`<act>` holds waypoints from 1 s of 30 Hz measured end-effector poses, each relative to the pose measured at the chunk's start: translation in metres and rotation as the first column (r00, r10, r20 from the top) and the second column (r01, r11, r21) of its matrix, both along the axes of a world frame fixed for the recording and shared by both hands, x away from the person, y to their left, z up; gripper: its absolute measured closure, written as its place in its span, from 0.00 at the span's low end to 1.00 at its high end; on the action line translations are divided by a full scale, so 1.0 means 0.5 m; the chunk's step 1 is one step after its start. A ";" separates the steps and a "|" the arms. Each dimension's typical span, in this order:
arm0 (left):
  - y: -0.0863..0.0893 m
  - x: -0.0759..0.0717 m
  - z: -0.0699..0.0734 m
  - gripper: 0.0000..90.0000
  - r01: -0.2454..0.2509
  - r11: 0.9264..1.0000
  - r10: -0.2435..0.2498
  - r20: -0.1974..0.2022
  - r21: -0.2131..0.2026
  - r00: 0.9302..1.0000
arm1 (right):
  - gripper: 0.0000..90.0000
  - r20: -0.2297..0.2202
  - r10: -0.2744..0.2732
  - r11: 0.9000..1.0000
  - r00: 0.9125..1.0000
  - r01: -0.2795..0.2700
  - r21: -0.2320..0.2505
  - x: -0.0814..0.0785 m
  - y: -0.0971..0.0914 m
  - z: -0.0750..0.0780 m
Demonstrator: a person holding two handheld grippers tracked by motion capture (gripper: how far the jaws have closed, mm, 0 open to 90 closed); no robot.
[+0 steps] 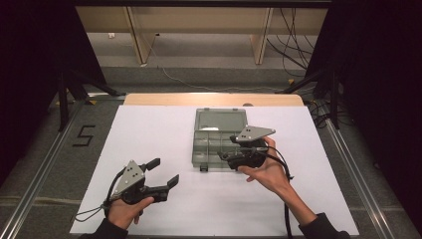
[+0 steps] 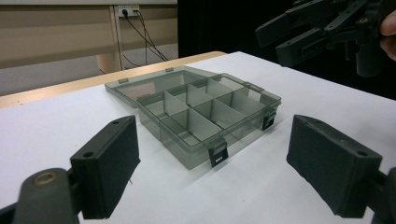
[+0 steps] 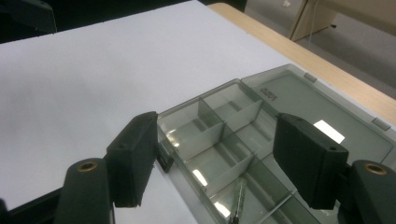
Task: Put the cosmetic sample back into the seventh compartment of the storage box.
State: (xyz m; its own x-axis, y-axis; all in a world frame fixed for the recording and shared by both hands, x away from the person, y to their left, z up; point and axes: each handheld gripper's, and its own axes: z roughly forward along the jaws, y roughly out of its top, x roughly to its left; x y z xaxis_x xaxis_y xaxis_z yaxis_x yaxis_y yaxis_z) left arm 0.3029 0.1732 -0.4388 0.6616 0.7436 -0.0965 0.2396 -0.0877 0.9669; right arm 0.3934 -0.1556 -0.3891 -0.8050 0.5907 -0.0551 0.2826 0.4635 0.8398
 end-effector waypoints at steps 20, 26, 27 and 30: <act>-0.001 0.001 -0.001 0.18 0.008 1.000 -0.008 0.005 -0.002 1.000 | 0.26 0.017 -0.035 0.994 0.999 0.033 0.103 -0.023 -0.032 0.009; -0.002 0.000 0.000 0.18 0.006 1.000 -0.006 0.002 0.002 1.000 | 0.25 0.034 -0.032 0.989 0.999 0.027 0.144 -0.034 -0.038 0.012; -0.002 0.000 0.000 0.18 0.006 1.000 -0.006 0.002 0.001 1.000 | 0.24 0.043 -0.031 0.988 0.999 0.025 0.151 -0.036 -0.039 0.011; -0.002 0.000 0.000 0.18 0.007 1.000 -0.007 0.002 0.003 1.000 | 0.24 0.031 -0.032 0.986 0.999 0.026 0.163 -0.047 -0.044 0.010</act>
